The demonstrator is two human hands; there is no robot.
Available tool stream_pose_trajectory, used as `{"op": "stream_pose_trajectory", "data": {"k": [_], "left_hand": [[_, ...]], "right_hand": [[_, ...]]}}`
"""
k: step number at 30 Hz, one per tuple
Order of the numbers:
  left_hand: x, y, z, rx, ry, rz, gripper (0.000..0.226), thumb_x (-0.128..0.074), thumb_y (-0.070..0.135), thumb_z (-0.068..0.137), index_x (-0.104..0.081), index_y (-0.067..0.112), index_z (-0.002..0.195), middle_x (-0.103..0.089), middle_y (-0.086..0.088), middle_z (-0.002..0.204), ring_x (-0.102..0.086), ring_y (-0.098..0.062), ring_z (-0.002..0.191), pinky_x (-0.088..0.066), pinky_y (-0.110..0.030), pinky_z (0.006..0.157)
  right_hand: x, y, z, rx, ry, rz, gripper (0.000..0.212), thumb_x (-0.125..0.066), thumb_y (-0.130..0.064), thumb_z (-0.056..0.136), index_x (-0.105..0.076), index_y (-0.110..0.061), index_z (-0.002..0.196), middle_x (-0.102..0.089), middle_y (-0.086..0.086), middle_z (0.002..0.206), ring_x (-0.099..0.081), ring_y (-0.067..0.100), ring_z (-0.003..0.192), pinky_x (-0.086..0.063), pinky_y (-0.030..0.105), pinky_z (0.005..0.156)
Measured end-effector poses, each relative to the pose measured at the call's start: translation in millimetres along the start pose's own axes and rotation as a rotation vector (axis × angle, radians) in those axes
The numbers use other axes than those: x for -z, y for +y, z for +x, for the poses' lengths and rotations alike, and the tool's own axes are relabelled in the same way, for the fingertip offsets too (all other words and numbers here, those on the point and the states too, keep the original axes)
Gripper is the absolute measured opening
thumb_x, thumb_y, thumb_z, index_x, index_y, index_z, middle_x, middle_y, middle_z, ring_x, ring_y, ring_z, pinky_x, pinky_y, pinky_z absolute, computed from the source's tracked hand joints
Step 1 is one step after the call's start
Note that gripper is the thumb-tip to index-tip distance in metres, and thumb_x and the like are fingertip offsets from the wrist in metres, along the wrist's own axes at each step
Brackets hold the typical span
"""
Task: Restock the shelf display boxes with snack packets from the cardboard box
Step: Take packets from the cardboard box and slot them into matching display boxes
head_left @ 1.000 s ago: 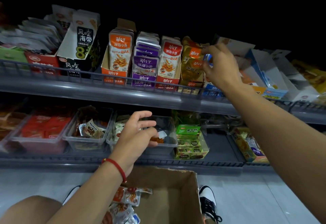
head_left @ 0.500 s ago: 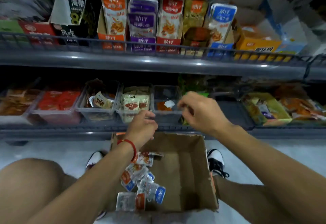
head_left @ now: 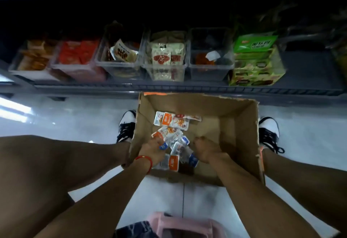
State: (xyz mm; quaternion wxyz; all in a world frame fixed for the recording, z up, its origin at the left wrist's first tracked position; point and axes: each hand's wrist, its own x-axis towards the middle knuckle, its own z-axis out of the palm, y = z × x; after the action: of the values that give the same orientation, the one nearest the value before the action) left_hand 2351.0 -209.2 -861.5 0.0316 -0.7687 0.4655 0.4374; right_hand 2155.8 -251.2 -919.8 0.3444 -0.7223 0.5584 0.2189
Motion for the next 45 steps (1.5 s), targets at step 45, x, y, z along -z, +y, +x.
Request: {"op": "stream_pose_trajectory", "data": {"k": [45], "left_hand": [[65, 78, -57, -0.386, -0.213, -1.184, 0.030, -0.060, 0.020, 0.100, -0.059, 0.021, 0.131, -0.072, -0.011, 0.122, -0.070, -0.037, 0.109, -0.052, -0.059, 0.099]], "right_hand": [[163, -42, -109, 0.259, 0.813, 0.825, 0.029, -0.065, -0.025, 0.098, -0.058, -0.023, 0.126, -0.068, -0.011, 0.101, -0.067, 0.003, 0.090, -0.056, 0.028, 0.079]]}}
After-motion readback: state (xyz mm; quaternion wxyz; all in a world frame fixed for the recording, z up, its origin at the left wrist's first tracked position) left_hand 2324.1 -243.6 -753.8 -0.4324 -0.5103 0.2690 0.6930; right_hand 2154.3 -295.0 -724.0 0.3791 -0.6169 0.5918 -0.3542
